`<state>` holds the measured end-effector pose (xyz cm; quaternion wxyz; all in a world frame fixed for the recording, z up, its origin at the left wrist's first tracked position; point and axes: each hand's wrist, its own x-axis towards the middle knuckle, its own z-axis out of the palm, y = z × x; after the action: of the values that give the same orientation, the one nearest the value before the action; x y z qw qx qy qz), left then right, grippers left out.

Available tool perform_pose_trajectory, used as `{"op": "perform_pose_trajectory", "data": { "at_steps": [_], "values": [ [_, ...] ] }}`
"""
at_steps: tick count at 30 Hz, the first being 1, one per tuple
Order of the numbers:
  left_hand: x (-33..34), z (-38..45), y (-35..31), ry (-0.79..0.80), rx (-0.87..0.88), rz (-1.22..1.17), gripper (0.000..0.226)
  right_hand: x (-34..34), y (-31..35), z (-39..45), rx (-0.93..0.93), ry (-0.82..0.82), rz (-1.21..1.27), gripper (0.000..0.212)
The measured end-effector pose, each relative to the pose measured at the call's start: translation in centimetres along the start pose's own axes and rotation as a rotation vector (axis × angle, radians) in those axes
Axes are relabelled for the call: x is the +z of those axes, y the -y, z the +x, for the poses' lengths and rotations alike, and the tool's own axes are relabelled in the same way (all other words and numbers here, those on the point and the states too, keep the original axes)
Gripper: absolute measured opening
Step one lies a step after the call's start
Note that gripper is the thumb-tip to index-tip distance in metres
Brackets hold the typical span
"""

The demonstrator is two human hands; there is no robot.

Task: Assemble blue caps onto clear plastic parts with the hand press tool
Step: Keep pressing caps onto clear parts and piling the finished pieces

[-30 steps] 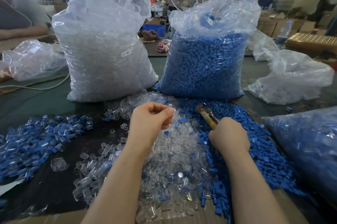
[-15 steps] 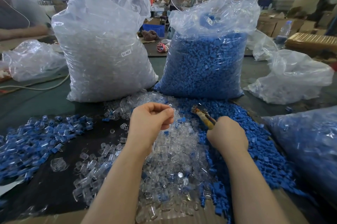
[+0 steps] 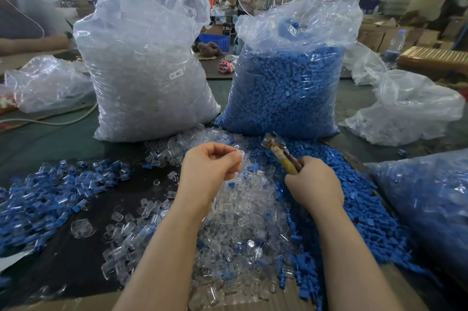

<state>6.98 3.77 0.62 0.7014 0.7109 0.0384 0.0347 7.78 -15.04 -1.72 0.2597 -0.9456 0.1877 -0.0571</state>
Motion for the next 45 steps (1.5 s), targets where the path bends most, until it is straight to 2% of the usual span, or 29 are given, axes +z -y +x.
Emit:
{"op": "perform_pose_trajectory", "data": {
  "at_steps": [3,6,11,18,22,27,37,45],
  "values": [
    [0.1,0.0,0.0,-0.009,0.002,0.004,0.005,-0.2,0.4,0.0,-0.077,-0.032,0.318,0.006],
    [0.2,0.0,0.0,-0.010,0.003,-0.017,0.006,-0.4,1.4,-0.6,-0.175,0.022,0.654,0.008],
    [0.4,-0.1,-0.2,-0.030,0.009,-0.045,0.005,-0.4,2.9,-1.7,-0.299,0.062,0.882,0.017],
    [0.6,-0.1,-0.3,-0.044,0.006,-0.086,0.005,0.4,3.8,-2.2,-0.358,0.034,0.924,0.018],
    [0.6,-0.2,-0.4,-0.038,0.024,-0.087,0.004,0.9,4.1,-2.2,-0.377,-0.050,0.847,0.020],
    [1.0,-0.3,-0.4,-0.036,0.054,-0.060,0.006,1.7,4.4,-2.5,-0.380,-0.126,0.794,0.013],
    [1.0,-0.2,-0.3,-0.090,0.163,0.018,0.010,0.9,4.6,-2.6,-0.364,0.019,0.907,0.018],
    [0.9,0.0,-0.1,-0.122,0.166,0.003,0.007,0.0,3.9,-2.4,-0.410,0.175,0.846,0.015]
  ]
}}
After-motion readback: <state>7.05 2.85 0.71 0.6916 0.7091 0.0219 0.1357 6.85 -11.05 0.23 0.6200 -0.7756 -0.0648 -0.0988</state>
